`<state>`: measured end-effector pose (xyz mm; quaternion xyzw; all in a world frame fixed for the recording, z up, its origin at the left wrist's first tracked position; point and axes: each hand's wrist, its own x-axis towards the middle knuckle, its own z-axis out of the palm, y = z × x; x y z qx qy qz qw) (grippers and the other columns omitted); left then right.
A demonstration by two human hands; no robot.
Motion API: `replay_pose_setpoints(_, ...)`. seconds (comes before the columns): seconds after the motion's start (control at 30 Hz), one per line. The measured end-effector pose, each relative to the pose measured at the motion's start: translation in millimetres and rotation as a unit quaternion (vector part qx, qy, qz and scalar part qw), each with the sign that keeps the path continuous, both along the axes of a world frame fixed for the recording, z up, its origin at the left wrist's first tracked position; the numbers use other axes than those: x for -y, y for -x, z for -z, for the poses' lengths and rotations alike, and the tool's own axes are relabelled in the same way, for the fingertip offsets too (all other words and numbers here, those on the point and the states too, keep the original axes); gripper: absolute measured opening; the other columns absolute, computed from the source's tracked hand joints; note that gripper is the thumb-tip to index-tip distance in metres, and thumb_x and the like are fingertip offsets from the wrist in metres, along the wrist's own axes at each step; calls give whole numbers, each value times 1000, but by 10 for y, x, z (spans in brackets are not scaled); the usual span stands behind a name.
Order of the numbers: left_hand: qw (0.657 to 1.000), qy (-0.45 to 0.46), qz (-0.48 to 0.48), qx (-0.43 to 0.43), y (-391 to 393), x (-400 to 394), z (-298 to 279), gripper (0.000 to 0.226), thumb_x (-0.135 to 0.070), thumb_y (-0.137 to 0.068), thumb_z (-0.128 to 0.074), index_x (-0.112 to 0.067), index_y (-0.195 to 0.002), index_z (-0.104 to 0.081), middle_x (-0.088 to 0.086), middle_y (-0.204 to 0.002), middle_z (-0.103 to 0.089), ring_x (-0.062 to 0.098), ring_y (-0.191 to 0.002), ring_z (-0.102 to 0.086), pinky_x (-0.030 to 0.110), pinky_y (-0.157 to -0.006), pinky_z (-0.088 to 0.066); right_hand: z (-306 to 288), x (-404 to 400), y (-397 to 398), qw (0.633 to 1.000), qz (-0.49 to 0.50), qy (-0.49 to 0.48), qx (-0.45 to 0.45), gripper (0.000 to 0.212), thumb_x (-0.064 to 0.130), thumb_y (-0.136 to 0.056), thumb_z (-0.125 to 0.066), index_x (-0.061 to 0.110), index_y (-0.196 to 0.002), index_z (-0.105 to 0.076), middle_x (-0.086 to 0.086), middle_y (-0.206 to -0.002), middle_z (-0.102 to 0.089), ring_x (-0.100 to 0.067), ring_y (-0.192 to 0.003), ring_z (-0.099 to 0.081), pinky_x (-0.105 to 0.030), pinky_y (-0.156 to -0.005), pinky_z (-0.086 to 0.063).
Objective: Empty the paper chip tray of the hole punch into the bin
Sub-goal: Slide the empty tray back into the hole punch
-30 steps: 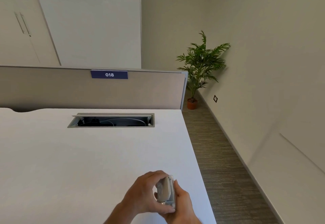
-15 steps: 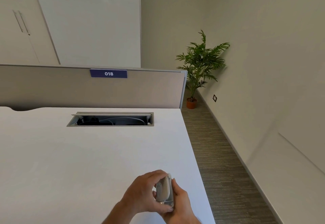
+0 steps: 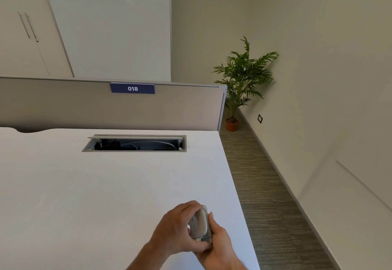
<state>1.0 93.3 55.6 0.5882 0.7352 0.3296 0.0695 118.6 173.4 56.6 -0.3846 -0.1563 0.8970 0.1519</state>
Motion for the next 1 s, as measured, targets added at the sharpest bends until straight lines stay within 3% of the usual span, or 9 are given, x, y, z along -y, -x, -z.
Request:
replay_pose_setpoints(0.1,1000,-6,-13,-1,-5,-21,11,79,-66,-54,-79,-36,-123,-54,-29,-122,-60,-3,-104,-57,20,-82,-54,-33,-19,-33,999,-26,-42,-9,40,31,-101,-52,2,-122,-70,-26,-127,-69,-39,-127,-60,-51,-104,-50)
replay_pose_setpoints(0.17,1000,-19,-24,0,0,-29,29,78,-63,-53,-80,-35,-121,-56,-28,-121,-61,-4,-104,-57,22,-81,-55,-31,-38,-68,994,-58,-94,1,31,17,-101,-51,3,-115,-75,-24,-114,-73,-38,-113,-66,-48,-86,-58)
replay_pose_setpoints(0.23,999,-17,-29,-3,12,-31,45,80,-63,-52,-80,-33,-122,-56,-26,-123,-61,-2,-106,-57,23,-80,-57,-29,-77,-86,986,-99,-135,20,36,-2,-98,-43,4,-115,-75,-25,-112,-73,-37,-105,-68,-45,-75,-61)
replay_pose_setpoints(0.37,999,22,-22,18,10,-38,68,89,-66,-51,-80,-31,-129,-53,-25,-130,-55,1,-117,-53,27,-87,-57,-75,-103,-73,969,-143,-189,70,42,-7,-95,-38,3,-115,-73,-23,-103,-75,-33,-94,-73,-43,-72,-61)
replay_pose_setpoints(0.53,971,94,-26,217,46,17,-23,122,-70,-42,-89,-43,-146,-32,-29,-136,-39,1,-126,-44,16,-99,-46,-50,-142,-73,974,-129,-177,62,43,-9,-98,-34,4,-117,-70,-33,-110,-73,-45,-96,-74,-50,-73,-62)
replay_pose_setpoints(0.63,938,31,-115,326,51,8,47,76,-53,-78,-78,-30,-142,-45,-15,-136,-54,3,-117,-58,23,-97,-51,-58,-155,-64,979,-110,-165,48,40,-12,-98,-36,0,-117,-69,-34,-103,-74,-44,-88,-73,-53,-76,-63)
replay_pose_setpoints(0.77,864,9,-233,446,18,-20,81,12,-19,-95,-67,-14,-104,-74,9,-91,-77,20,-69,-74,47,-76,-64,-67,-130,-34,981,-97,-157,51,45,-14,-98,-31,0,-116,-70,-33,-102,-75,-48,-91,-74,-54,-83,-61)
replay_pose_setpoints(0.9,839,18,-221,497,-45,5,32,11,-13,-93,-68,-16,-91,-78,10,-82,-79,21,-66,-72,33,-61,-59,-37,-82,-18,982,-92,-150,65,44,-14,-98,-33,2,-117,-69,-33,-102,-75,-50,-95,-73,-58,-87,-58)
replay_pose_setpoints(1.0,831,17,-227,507,-47,-7,31,15,-7,-89,-68,-17,-92,-79,8,-85,-79,24,-74,-74,40,-70,-62,0,-56,-15,978,-99,-167,82,43,-11,-99,-34,4,-120,-68,-32,-101,-76,-50,-99,-72,-58,-88,-59)
